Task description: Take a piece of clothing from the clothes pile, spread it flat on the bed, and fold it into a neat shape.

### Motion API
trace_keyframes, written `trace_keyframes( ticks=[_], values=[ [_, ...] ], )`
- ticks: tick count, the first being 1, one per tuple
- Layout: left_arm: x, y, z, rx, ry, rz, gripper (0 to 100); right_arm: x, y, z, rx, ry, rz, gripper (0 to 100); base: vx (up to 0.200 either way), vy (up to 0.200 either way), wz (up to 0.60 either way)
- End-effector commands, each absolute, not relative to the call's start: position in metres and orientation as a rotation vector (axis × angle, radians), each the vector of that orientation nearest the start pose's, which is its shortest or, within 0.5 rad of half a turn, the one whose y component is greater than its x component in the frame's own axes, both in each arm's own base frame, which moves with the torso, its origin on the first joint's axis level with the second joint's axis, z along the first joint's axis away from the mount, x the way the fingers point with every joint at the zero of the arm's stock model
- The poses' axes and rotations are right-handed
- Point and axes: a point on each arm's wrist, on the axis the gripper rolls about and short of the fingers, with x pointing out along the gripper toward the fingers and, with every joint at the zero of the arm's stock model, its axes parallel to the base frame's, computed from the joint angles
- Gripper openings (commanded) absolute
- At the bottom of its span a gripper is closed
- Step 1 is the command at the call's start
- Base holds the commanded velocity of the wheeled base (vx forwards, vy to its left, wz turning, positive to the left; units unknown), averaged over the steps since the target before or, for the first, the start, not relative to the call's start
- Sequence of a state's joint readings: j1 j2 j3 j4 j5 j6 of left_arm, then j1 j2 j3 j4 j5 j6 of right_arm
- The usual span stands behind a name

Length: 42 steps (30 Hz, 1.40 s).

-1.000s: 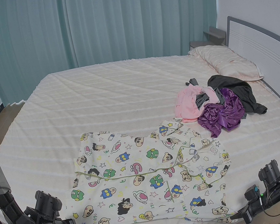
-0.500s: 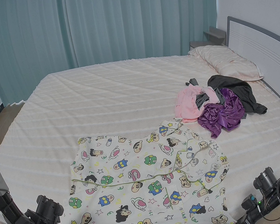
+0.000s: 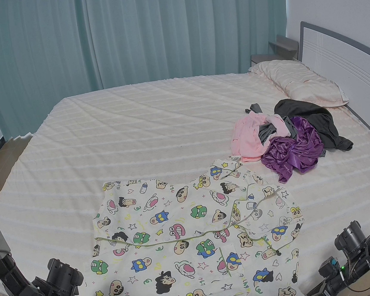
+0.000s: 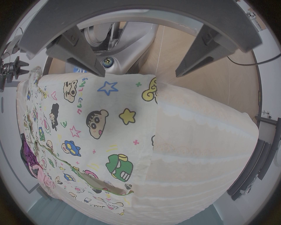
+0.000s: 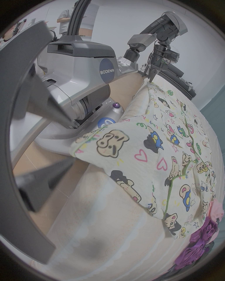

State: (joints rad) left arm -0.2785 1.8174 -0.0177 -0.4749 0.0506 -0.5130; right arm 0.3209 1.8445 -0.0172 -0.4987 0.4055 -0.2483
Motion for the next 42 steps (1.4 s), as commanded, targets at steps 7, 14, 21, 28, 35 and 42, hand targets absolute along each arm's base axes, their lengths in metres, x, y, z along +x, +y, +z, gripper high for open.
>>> trace_keyframes(
  ticks=[7,14,21,28,35,42],
  values=[
    [0.142,-0.024,0.025,-0.344,1.148,0.179,100,0.134,0.040,0.020,-0.090,1.135,0.693,100,0.000,0.000,0.00],
    [0.165,-0.012,0.045,-0.555,1.029,0.120,100,0.147,0.033,0.033,-0.018,1.047,0.614,100,0.000,0.000,0.00],
    [0.188,-0.012,0.046,-0.606,1.011,0.119,100,0.156,0.037,0.034,0.055,1.058,0.581,100,0.000,0.000,0.00],
    [0.199,-0.010,0.039,-0.606,1.021,0.142,100,0.156,0.039,0.034,0.051,1.058,0.591,100,0.000,0.000,0.00],
    [0.207,-0.005,0.032,-0.607,0.973,0.181,100,0.155,0.040,0.034,0.045,1.061,0.601,100,0.000,0.000,0.00],
    [0.215,-0.007,0.026,-0.653,0.945,0.190,100,0.155,0.040,0.034,0.046,1.064,0.601,100,0.000,0.000,0.00]
  ],
)
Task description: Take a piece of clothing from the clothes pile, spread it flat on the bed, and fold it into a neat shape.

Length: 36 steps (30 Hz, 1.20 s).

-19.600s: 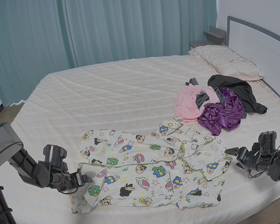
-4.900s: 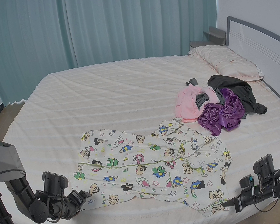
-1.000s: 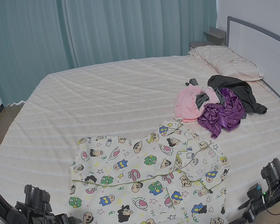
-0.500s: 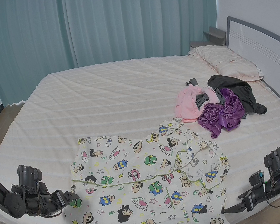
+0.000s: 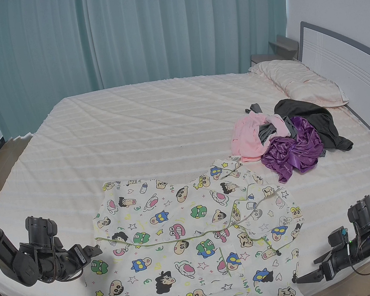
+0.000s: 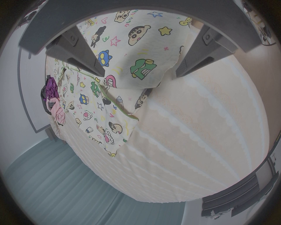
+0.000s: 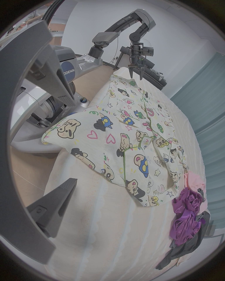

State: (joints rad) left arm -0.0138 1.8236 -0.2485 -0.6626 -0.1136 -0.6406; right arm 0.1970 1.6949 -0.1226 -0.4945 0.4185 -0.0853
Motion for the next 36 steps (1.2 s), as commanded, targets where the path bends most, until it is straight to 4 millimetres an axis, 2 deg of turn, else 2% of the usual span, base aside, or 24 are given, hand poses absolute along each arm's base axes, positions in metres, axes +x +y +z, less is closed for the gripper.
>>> trace_keyframes(
  ticks=[1,10,11,20,30,36],
  values=[
    [0.215,-0.007,0.025,-0.654,0.946,0.192,100,0.155,0.040,0.034,0.046,1.064,0.601,100,0.000,0.000,0.00],
    [0.221,-0.014,0.014,-0.649,0.952,0.201,100,0.155,0.041,0.034,0.045,1.065,0.602,100,0.000,0.000,0.00],
    [0.221,-0.015,0.015,-0.647,0.951,0.199,0,0.155,0.041,0.034,0.046,1.065,0.603,100,0.000,0.000,0.00],
    [0.216,-0.020,0.019,-0.632,0.934,0.204,0,0.154,0.041,0.034,0.045,1.068,0.604,100,0.000,0.000,0.00],
    [0.190,-0.054,0.017,-0.507,1.000,0.103,0,0.153,0.042,0.033,0.038,1.070,0.614,100,0.000,0.000,0.00],
    [0.182,-0.065,0.015,-0.480,1.030,0.065,0,0.152,0.044,0.033,0.032,1.073,0.625,100,0.000,0.000,0.00]
  ],
)
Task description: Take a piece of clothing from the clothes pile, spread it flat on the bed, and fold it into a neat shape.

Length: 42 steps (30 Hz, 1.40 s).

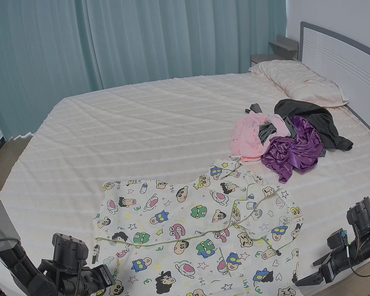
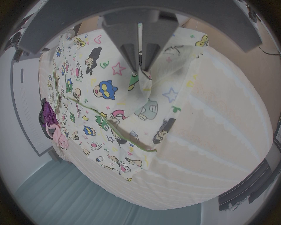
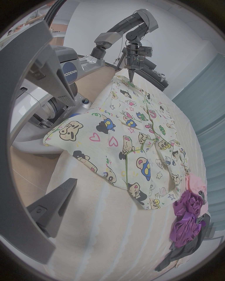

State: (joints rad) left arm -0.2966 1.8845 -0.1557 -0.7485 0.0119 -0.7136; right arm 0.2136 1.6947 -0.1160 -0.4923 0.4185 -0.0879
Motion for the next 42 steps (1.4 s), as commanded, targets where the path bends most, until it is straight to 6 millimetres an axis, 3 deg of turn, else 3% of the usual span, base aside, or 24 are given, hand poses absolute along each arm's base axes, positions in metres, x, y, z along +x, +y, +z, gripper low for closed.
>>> trace_keyframes(
  ticks=[1,7,8,21,27,33,42],
  values=[
    [0.182,-0.065,0.015,-0.480,1.030,0.065,0,0.152,0.044,0.033,0.032,1.073,0.625,100,0.000,0.000,0.00],
    [0.178,-0.073,0.013,-0.475,1.053,0.040,0,0.151,0.044,0.033,0.032,1.078,0.626,100,0.000,0.000,0.00],
    [0.178,-0.074,0.013,-0.475,1.055,0.040,100,0.151,0.044,0.033,0.032,1.078,0.626,100,0.000,0.000,0.00],
    [0.174,-0.080,0.015,-0.494,1.056,0.021,100,0.151,0.045,0.033,0.030,1.079,0.628,100,0.000,0.000,0.00],
    [0.172,-0.081,0.024,-0.514,1.021,-0.002,100,0.151,0.044,0.032,0.031,1.081,0.627,100,0.000,0.000,0.00],
    [0.168,-0.079,0.045,-0.569,0.933,-0.042,100,0.152,0.045,0.032,0.030,1.083,0.628,100,0.000,0.000,0.00],
    [0.170,-0.077,0.049,-0.585,0.906,-0.036,100,0.152,0.045,0.031,0.031,1.089,0.627,100,0.000,0.000,0.00]
  ],
)
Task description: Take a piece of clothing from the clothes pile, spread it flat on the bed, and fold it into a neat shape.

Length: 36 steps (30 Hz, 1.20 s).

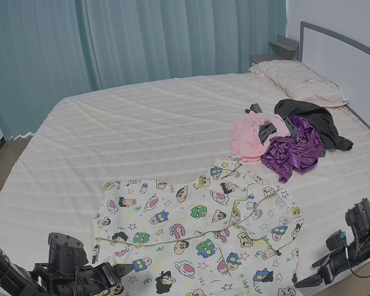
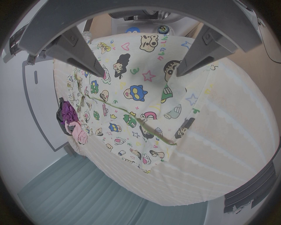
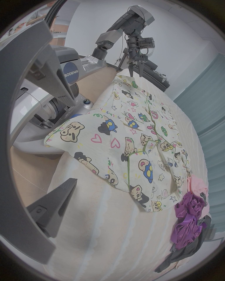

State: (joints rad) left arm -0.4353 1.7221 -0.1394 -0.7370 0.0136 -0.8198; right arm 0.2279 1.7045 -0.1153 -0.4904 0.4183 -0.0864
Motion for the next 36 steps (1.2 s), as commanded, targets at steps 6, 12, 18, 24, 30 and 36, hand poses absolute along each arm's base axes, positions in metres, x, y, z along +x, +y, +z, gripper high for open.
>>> trace_keyframes(
  ticks=[6,12,18,24,30,36],
  values=[
    [0.175,-0.069,0.056,-0.625,0.863,-0.017,100,0.152,0.045,0.031,0.031,1.089,0.627,100,0.000,0.000,0.00],
    [0.192,-0.057,0.062,-0.702,0.802,0.059,100,0.152,0.045,0.031,0.031,1.090,0.627,100,0.000,0.000,0.00],
    [0.201,-0.048,0.065,-0.743,0.765,0.106,100,0.152,0.045,0.031,0.031,1.090,0.627,100,0.000,0.000,0.00],
    [0.210,-0.041,0.058,-0.754,0.778,0.161,100,0.152,0.045,0.031,0.031,1.092,0.627,100,0.000,0.000,0.00],
    [0.215,-0.038,0.050,-0.754,0.802,0.192,100,0.152,0.045,0.029,0.029,1.099,0.628,100,0.000,0.000,0.00],
    [0.216,-0.038,0.044,-0.752,0.826,0.199,100,0.152,0.046,0.029,0.028,1.099,0.633,100,0.000,0.000,0.00]
  ],
)
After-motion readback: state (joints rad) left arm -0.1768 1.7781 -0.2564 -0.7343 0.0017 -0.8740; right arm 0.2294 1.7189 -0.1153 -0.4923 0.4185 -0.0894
